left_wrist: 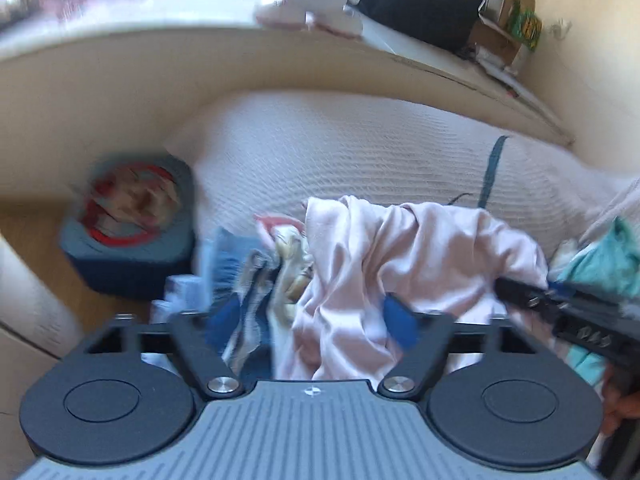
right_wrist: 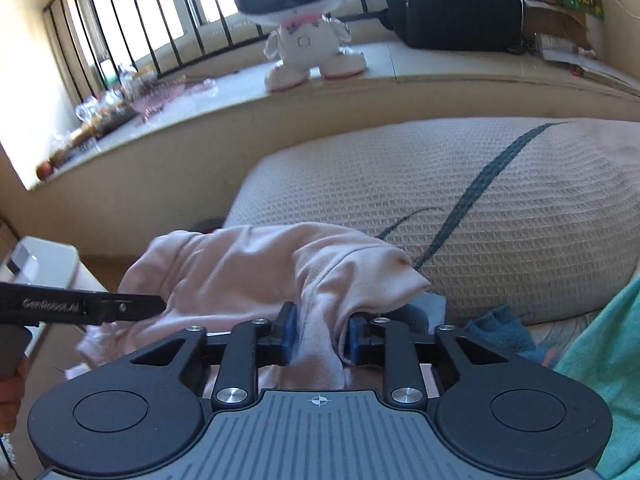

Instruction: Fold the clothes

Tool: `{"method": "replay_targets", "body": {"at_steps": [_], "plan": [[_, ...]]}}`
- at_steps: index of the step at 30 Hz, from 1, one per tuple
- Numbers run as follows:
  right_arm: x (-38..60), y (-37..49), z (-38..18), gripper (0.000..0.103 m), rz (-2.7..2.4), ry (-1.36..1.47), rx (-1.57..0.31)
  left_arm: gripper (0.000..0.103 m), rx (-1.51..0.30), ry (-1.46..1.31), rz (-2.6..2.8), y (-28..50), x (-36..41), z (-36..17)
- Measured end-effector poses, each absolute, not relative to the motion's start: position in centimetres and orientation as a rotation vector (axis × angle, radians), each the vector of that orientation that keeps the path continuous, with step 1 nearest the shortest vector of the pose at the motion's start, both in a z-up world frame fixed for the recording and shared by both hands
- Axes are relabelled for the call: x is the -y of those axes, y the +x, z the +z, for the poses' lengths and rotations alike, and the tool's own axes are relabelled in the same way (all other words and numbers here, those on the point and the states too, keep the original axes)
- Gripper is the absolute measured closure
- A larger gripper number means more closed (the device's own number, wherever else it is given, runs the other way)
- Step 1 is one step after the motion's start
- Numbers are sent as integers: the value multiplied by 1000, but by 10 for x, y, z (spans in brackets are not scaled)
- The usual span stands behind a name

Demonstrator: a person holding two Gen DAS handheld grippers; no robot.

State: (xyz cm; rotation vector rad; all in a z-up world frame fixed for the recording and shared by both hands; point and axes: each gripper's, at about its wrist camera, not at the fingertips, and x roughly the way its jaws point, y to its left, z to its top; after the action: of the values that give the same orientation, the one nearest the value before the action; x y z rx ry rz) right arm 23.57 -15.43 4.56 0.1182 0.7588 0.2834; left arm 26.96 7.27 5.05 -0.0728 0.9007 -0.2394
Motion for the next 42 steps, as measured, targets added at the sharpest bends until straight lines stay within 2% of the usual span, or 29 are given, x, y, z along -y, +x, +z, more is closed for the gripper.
{"method": "replay_targets", "body": {"at_steps": [1, 3, 8, 12, 19, 31, 36, 42], "plan": [[156, 229, 50, 66, 286, 117, -747, 21, -893, -30, -231, 260, -69, 58], [158, 216, 60, 63, 291, 113, -723, 19, -894, -5, -208, 243, -65, 72], [161, 184, 79, 61, 301, 73, -669, 14, -884, 56, -169, 201, -52, 91], [160, 160, 88, 49, 328, 40, -648, 1, -871, 90, -174, 168, -41, 101], [152, 119, 96, 38, 389, 33, -652, 0, -839, 104, -207, 112, -28, 111], [153, 71, 96, 30, 388, 51, -651, 0, -809, 69, -134, 45, -45, 118], [161, 54, 74, 29, 338, 66, -677, 0, -741, -16, -90, 13, -60, 110], [181, 22, 38, 29, 229, 90, -798, 0, -637, -27, -159, -21, -55, 109]]}}
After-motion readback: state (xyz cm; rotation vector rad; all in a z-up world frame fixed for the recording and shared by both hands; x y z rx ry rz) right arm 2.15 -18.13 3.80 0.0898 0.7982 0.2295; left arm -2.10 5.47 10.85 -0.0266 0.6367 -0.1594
